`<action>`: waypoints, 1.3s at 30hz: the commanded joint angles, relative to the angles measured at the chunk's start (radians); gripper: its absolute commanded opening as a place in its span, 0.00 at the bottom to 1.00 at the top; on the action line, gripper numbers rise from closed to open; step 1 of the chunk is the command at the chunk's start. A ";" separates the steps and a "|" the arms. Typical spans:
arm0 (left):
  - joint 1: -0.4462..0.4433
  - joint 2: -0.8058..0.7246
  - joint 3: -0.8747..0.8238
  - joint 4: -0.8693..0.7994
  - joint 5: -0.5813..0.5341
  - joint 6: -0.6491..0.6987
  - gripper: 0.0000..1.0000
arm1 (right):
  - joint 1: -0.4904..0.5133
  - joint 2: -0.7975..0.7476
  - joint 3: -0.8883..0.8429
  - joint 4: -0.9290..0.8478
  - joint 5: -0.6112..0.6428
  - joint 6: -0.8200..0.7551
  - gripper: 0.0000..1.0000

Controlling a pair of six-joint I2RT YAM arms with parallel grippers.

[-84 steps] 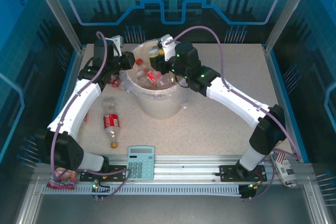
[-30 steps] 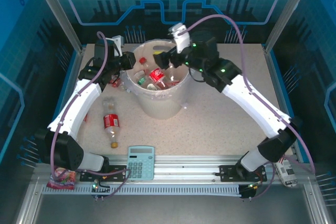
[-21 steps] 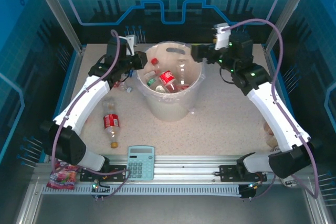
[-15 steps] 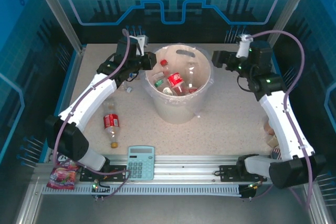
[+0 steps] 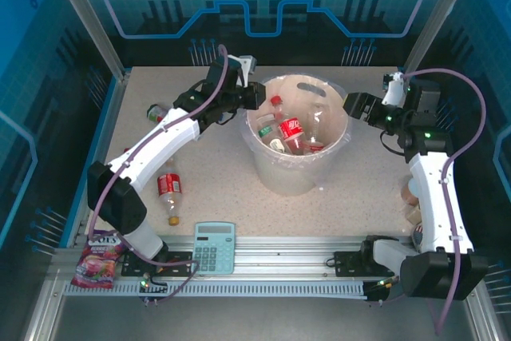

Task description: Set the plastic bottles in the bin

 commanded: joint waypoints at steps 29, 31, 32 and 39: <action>0.139 -0.168 0.073 -0.489 -0.108 0.034 0.99 | 0.113 0.109 -0.011 0.026 0.049 0.001 0.39; 0.198 -0.235 -0.002 -0.556 -0.113 0.011 0.98 | 0.114 0.107 -0.015 0.026 0.055 -0.003 0.39; 0.230 -0.272 -0.060 -0.577 -0.108 -0.004 0.97 | 0.115 0.105 -0.019 0.026 0.060 -0.007 0.39; 0.390 -0.447 -0.386 -0.625 -0.088 -0.063 0.95 | 0.114 0.110 -0.022 0.019 0.048 -0.032 0.38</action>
